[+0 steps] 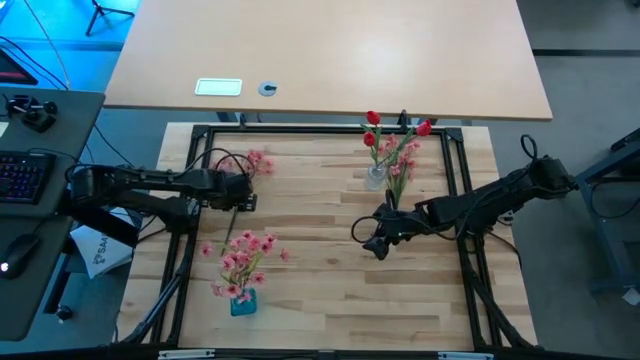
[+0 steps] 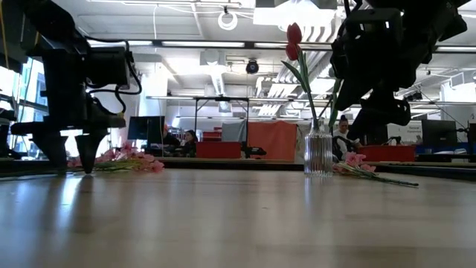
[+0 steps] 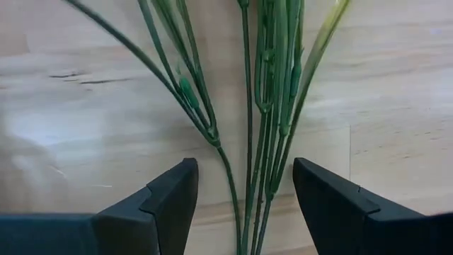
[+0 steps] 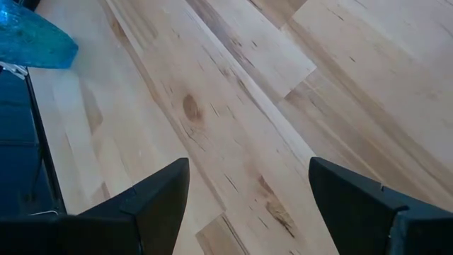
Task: Sort flowers into vase by color
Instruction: Put the left pink flower into the blue vase
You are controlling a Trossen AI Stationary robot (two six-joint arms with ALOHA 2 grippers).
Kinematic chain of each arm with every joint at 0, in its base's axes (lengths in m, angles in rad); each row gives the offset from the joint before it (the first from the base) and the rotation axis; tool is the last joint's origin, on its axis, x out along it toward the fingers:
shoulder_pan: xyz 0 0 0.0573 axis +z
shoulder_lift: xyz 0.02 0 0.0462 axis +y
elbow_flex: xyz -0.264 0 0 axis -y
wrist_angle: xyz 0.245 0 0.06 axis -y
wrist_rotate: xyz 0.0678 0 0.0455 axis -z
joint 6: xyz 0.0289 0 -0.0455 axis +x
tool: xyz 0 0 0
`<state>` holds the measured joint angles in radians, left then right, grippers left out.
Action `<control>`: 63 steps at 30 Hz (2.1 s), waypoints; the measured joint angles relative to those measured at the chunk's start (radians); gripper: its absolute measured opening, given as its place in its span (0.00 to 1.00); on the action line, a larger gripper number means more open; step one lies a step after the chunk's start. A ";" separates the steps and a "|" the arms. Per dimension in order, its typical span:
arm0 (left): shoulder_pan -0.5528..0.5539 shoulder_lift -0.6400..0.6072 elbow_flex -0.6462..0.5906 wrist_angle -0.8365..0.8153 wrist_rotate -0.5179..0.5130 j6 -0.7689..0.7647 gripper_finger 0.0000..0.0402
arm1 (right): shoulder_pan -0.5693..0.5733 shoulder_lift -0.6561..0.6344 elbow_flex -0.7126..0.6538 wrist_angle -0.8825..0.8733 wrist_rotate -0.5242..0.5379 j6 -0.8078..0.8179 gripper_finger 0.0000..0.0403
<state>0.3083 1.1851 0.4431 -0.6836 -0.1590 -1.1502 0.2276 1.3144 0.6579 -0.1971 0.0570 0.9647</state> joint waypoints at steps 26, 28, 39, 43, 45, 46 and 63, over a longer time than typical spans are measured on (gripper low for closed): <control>-0.022 -0.213 0.107 0.185 -0.023 0.228 0.00 | 0.002 0.000 0.000 0.008 0.003 0.000 0.70; -0.023 -0.289 0.156 0.160 -0.057 0.261 0.00 | 0.002 0.000 0.000 0.008 0.003 -0.002 0.70; -0.224 -0.678 0.315 0.137 -0.198 0.518 0.00 | 0.002 0.000 0.000 0.008 0.004 0.009 0.70; -0.326 -0.776 0.304 0.172 -0.242 0.561 0.00 | 0.002 0.000 0.000 0.009 0.005 0.054 0.70; -0.375 -0.814 0.274 0.238 -0.228 0.596 0.00 | 0.002 0.000 0.000 0.014 0.006 0.074 0.70; -0.399 -0.830 0.252 0.292 -0.203 0.616 0.00 | 0.002 0.000 0.000 0.018 0.009 0.086 0.70; -0.741 -1.064 -0.003 0.792 -0.026 0.811 0.00 | 0.002 0.000 0.000 0.201 0.019 0.387 0.70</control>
<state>-0.4330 0.1214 0.4405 0.1083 -0.1849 -0.3391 0.2298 1.3144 0.6582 0.0037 0.0763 1.3518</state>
